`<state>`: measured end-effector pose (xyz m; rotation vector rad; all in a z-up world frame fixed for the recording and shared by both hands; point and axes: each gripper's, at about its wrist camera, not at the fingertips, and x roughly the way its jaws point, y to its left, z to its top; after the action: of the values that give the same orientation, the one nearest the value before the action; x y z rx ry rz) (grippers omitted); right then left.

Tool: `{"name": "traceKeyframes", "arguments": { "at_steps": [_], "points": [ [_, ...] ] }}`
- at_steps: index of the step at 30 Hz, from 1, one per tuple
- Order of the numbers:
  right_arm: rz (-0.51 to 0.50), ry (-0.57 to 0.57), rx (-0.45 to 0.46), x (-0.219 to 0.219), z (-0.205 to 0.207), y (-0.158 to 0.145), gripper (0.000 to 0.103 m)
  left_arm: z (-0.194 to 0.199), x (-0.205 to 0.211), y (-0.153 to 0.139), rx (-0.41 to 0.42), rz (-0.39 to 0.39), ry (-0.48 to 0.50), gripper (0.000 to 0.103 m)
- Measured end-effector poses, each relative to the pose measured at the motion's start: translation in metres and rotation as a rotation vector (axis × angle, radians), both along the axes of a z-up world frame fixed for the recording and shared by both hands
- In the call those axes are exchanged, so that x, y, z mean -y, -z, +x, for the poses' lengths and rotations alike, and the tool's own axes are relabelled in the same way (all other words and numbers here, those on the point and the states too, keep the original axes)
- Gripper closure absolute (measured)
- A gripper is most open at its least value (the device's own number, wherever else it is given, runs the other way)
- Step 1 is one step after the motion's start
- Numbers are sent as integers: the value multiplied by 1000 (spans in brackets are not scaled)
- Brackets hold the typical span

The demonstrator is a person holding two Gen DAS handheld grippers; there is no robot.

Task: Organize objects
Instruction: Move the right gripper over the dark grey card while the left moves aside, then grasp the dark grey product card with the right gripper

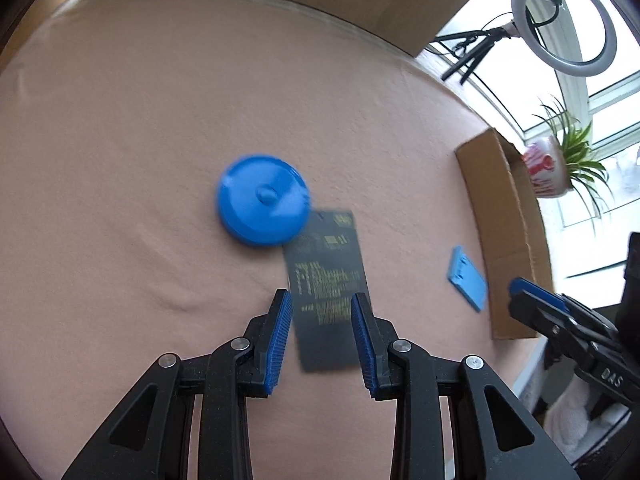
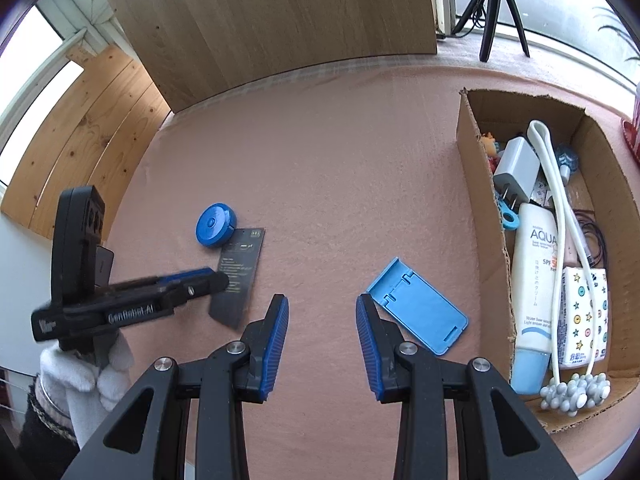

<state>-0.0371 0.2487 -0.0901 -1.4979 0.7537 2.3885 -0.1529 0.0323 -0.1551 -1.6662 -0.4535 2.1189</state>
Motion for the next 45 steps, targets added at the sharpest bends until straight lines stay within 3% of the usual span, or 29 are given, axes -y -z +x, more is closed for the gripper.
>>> {"name": "traceKeyframes", "arguments": {
  "at_steps": [4, 8, 14, 17, 19, 22, 32, 39, 42, 45],
  "points": [
    [-11, -9, 3, -2, -7, 5, 71, 12, -14, -1, 12, 47, 44, 70],
    [-29, -48, 8, -2, -22, 10, 69, 17, -23, -5, -17, 14, 51, 70],
    [-33, -202, 40, 14, -62, 19, 67, 34, 14, -24, -39, 14, -11, 70],
    [25, -285, 82, 31, -83, 25, 66, 41, 33, -32, -46, 27, -60, 70],
    [75, -343, 122, 43, -99, 33, 59, 48, 45, -36, -50, 35, -86, 70],
    [105, -364, 162, 48, -112, 43, 57, 58, 59, -38, -50, 47, -112, 70],
    [102, -420, 223, 64, -125, 57, 52, 78, 81, -36, -42, 86, -164, 69],
    [201, -502, 284, 88, -129, 61, 42, 82, 86, -35, -37, 99, -186, 69],
    [268, -543, 310, 99, -130, 61, 42, 83, 87, -35, -38, 97, -191, 69],
    [262, -548, 318, 99, -130, 61, 43, 86, 87, -37, -40, 97, -191, 69]
  ]
}}
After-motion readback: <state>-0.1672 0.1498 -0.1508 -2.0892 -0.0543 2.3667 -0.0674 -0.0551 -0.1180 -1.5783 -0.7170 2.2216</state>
